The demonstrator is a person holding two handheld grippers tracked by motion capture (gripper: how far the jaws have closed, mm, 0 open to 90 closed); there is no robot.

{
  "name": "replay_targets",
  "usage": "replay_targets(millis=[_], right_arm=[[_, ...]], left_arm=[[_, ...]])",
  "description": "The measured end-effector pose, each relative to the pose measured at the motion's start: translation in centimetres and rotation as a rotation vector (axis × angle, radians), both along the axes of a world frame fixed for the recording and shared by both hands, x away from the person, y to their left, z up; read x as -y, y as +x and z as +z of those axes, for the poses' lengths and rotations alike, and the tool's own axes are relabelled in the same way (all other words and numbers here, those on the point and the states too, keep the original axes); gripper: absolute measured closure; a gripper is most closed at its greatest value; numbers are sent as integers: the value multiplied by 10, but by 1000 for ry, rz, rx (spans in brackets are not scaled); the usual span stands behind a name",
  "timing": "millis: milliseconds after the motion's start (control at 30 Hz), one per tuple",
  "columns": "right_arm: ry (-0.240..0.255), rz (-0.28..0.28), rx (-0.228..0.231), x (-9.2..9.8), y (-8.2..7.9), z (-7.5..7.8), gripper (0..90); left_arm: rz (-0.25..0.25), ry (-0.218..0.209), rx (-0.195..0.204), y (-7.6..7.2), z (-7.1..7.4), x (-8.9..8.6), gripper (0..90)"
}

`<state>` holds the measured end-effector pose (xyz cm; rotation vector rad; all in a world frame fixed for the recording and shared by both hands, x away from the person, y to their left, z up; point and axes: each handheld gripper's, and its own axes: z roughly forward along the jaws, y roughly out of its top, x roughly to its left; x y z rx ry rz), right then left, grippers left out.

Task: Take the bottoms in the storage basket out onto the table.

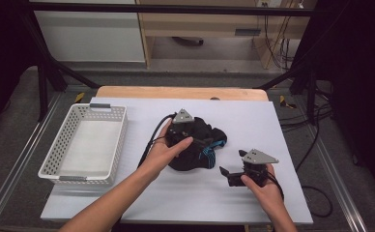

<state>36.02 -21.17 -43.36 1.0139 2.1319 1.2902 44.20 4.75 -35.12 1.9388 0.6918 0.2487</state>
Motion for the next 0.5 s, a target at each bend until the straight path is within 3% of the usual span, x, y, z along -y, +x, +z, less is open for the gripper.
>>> replay_targets(millis=[500], right_arm=[[6, -4, -1, 0, 0, 0, 46]], left_arm=[[23, -15, 51, 1, 37, -26, 55]])
